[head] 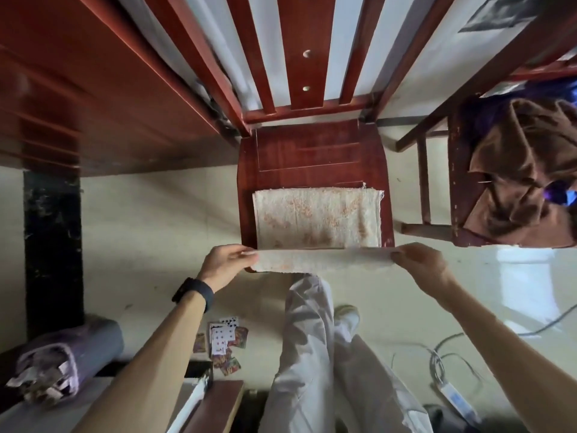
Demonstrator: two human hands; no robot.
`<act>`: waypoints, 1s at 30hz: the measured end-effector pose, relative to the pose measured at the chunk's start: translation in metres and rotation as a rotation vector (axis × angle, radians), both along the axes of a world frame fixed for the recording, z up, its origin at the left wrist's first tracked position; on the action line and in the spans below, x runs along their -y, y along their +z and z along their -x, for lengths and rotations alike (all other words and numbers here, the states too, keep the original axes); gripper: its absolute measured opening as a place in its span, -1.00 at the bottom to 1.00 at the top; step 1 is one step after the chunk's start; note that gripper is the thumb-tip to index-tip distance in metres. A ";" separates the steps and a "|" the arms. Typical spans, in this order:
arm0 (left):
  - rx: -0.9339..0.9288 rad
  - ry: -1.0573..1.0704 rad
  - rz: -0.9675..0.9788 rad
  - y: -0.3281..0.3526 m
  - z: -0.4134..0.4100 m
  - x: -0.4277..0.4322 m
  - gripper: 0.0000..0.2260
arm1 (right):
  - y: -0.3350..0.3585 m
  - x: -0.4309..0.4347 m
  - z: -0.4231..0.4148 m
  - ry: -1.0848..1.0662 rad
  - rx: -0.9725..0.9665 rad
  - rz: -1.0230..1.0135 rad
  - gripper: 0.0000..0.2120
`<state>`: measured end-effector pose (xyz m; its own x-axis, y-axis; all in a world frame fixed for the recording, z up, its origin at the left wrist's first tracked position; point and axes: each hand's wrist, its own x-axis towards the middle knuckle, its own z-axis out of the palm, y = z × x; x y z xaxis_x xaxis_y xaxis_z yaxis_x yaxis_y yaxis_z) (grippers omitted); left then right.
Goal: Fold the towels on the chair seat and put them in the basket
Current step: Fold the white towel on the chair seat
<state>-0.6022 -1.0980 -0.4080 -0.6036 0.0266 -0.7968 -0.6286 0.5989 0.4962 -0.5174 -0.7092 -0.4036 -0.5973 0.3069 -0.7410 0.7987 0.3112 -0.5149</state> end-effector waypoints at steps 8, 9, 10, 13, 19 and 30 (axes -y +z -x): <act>-0.003 0.429 -0.225 -0.050 0.068 -0.017 -0.75 | -0.048 0.007 0.072 -0.209 -0.146 -0.047 -0.84; -0.023 0.444 -0.228 -0.055 0.075 -0.021 -0.76 | -0.055 0.007 0.078 -0.206 -0.144 -0.066 -0.78; -0.035 0.457 -0.225 -0.061 0.080 -0.023 -0.75 | -0.062 0.009 0.083 -0.210 -0.137 -0.081 -0.72; -0.077 0.404 -0.160 -0.076 0.094 -0.024 -0.71 | -0.077 0.013 0.096 -0.243 -0.118 -0.116 -0.66; -0.192 0.227 0.075 -0.101 0.098 -0.033 -0.79 | -0.090 0.017 0.110 -0.235 -0.096 -0.222 -0.74; -0.322 0.102 0.324 -0.103 0.098 -0.048 -0.77 | -0.096 0.022 0.121 -0.182 -0.089 -0.311 -0.74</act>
<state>-0.7001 -1.0503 -0.5108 -0.8083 -0.2655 -0.5255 -0.5370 0.6982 0.4733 -0.6380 -0.7310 -0.4995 -0.5699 0.6165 -0.5432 0.8119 0.3210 -0.4876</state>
